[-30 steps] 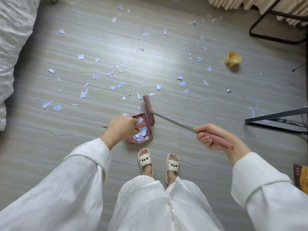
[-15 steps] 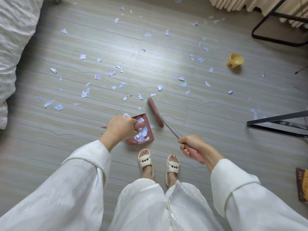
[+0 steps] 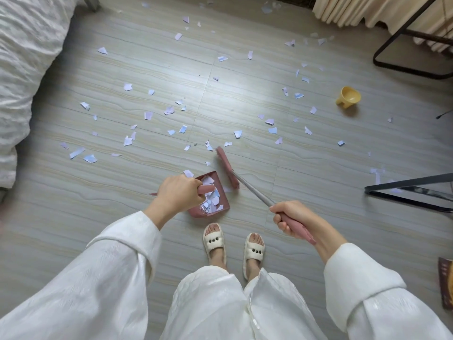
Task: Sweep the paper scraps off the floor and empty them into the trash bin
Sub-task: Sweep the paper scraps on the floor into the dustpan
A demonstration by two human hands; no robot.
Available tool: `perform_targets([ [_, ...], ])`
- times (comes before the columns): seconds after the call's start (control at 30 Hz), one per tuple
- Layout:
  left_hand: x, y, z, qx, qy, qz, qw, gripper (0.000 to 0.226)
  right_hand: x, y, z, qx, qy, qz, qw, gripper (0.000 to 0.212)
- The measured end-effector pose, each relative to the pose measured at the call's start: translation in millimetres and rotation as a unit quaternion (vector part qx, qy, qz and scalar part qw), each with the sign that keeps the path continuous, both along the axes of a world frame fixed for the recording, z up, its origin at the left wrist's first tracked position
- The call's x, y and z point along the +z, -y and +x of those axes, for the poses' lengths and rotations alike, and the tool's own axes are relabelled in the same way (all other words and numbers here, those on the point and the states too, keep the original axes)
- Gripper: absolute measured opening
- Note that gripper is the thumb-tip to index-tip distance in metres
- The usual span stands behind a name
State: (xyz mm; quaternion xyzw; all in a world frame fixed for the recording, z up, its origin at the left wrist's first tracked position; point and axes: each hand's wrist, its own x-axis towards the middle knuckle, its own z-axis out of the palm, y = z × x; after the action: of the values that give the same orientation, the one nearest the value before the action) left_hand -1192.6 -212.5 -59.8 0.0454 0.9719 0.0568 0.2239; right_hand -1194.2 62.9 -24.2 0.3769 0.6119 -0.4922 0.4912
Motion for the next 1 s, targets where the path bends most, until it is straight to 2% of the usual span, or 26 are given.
perform_targets([
  [0.23,9,-5,7,0.054,-0.008,0.007,0.998,0.018,-7,-2,4,-0.046,-0.021,0.012,0.999,0.018],
  [0.6,24,-2,10,0.087,-0.020,0.011,0.996,0.010,-22,-5,6,-0.075,-0.025,0.000,0.997,0.014],
  [1.0,32,4,16,0.120,-0.016,0.011,0.993,0.035,-24,12,4,-0.032,-0.007,-0.014,0.999,0.018],
])
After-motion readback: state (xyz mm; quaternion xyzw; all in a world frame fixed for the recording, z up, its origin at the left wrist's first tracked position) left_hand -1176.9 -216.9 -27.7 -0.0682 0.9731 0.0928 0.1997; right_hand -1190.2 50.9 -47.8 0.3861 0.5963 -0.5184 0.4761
